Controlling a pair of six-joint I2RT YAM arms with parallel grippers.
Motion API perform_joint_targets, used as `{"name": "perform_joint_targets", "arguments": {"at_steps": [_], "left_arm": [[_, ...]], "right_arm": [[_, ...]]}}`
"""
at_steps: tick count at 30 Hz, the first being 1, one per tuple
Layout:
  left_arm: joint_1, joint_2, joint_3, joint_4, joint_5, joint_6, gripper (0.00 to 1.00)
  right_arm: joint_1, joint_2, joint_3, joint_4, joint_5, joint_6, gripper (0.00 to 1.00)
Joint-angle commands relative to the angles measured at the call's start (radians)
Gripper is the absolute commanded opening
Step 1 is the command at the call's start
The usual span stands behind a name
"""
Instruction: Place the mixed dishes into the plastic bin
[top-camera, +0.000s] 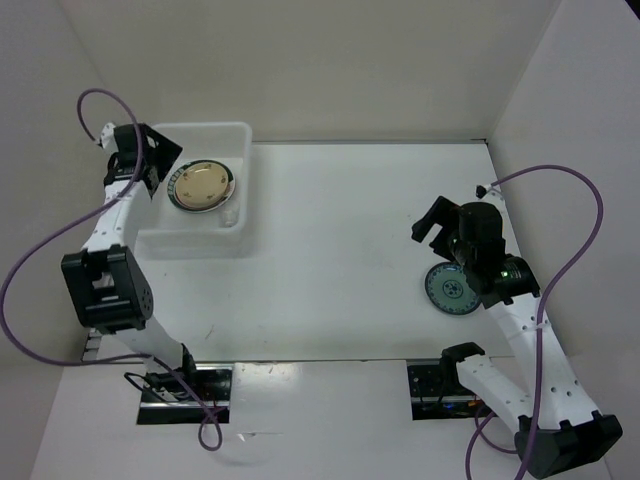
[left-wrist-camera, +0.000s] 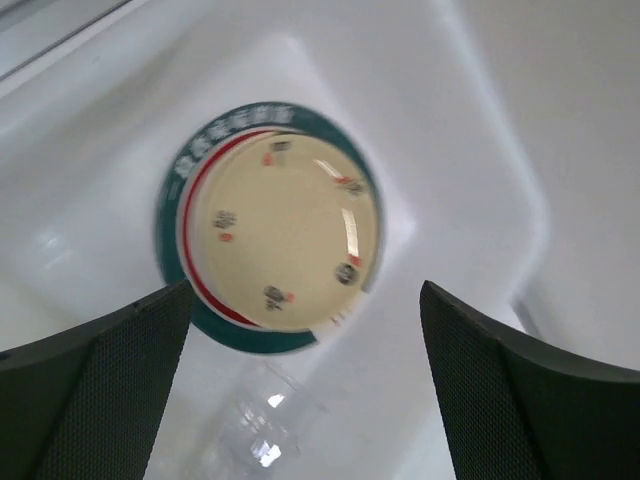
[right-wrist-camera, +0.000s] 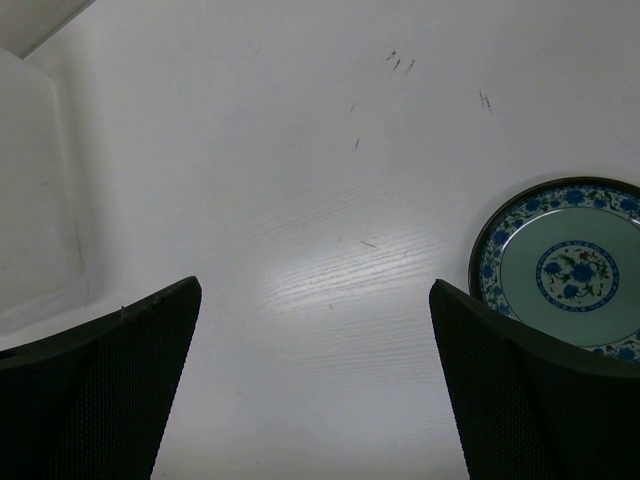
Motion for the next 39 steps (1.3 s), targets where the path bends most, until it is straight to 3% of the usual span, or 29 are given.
{"name": "perform_joint_targets", "arguments": {"at_steps": [1, 4, 8, 13, 17, 25, 29, 39], "left_arm": [[-0.040, -0.190, 0.043, 0.000, 0.135, 0.115, 1.00], [-0.181, -0.302, -0.035, 0.027, 0.301, 0.115, 1.00], [-0.436, -0.376, -0.241, 0.115, 0.386, 0.049, 1.00], [-0.773, -0.321, -0.440, 0.254, 0.351, -0.023, 1.00], [-0.904, -0.188, -0.474, 0.346, 0.317, -0.064, 1.00], [-1.027, 0.049, -0.384, 0.541, 0.305, -0.164, 1.00], [-1.061, 0.173, -0.373, 0.661, 0.304, -0.308, 1.00], [-1.140, 0.481, -0.109, 0.816, 0.306, -0.473, 0.98]], "right_arm": [[0.015, -0.009, -0.008, 0.021, 0.018, -0.001, 1.00], [0.015, -0.018, -0.008, 0.021, 0.027, 0.008, 1.00], [0.015, -0.018, -0.008, 0.012, 0.057, 0.019, 1.00], [0.015, 0.016, 0.003, -0.030, 0.166, 0.080, 1.00], [-0.014, 0.060, 0.026, -0.053, 0.244, 0.124, 1.00], [-0.088, 0.085, 0.055, -0.019, 0.223, 0.105, 1.00], [-0.097, 0.085, 0.055, -0.019, 0.248, 0.105, 1.00], [-0.097, 0.076, 0.093, -0.030, 0.306, 0.125, 1.00]]}}
